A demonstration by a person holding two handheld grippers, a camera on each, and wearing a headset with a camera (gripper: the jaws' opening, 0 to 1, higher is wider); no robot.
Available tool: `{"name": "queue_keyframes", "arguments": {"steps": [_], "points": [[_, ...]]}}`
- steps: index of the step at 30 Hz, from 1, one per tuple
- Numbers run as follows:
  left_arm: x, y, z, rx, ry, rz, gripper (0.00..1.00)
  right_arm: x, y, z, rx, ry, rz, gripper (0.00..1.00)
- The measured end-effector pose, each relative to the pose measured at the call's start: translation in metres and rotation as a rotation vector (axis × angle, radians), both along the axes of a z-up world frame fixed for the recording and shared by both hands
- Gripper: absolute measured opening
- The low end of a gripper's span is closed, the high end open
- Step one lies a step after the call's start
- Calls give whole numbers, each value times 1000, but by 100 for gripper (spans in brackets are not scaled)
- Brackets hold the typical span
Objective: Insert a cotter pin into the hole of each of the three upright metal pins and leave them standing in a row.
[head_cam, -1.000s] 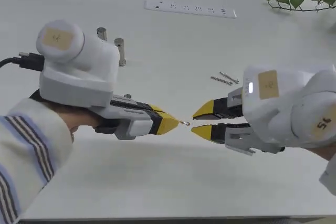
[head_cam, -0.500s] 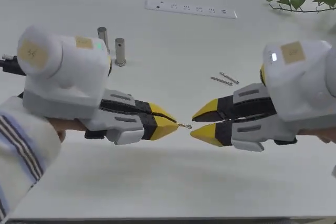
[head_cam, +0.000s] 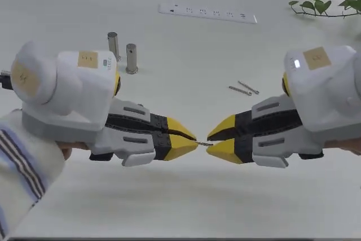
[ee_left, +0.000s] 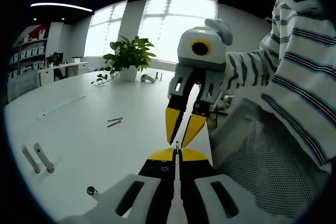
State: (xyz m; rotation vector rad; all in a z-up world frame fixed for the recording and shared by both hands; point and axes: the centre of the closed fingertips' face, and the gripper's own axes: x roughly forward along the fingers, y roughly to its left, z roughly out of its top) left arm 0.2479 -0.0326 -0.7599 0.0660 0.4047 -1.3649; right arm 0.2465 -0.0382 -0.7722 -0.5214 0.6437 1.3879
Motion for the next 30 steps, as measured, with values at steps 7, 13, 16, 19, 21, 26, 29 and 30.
{"name": "queue_keyframes", "arguments": {"steps": [7, 13, 16, 19, 21, 26, 29, 30], "points": [[-2, -2, 2, -14, -3, -15, 0, -3, -1, 1, -7, 12, 25, 8], [-3, -1, 6, -36, -5, -19, 0, -7, 2, 0, -7, 16, 44, 8], [-3, -1, 7, -44, -2, -19, 0, -6, 2, -1, -13, 12, 47, 7], [-3, 0, 8, -47, -1, -19, 0, -7, 3, 0, -5, 16, 43, 6], [-3, 0, 7, -44, 0, -20, 0, -7, 3, 1, -3, 13, 43, 5], [-2, 0, 7, -50, -1, -21, 0, -7, 3, 3, 4, 21, 38, 5], [-2, 0, 7, -48, -1, -25, 0, -8, 2, 5, 9, 23, 38, 5], [-3, 0, 6, -46, -3, -28, 0, -8, 3, 6, 10, 24, 39, 5]]}}
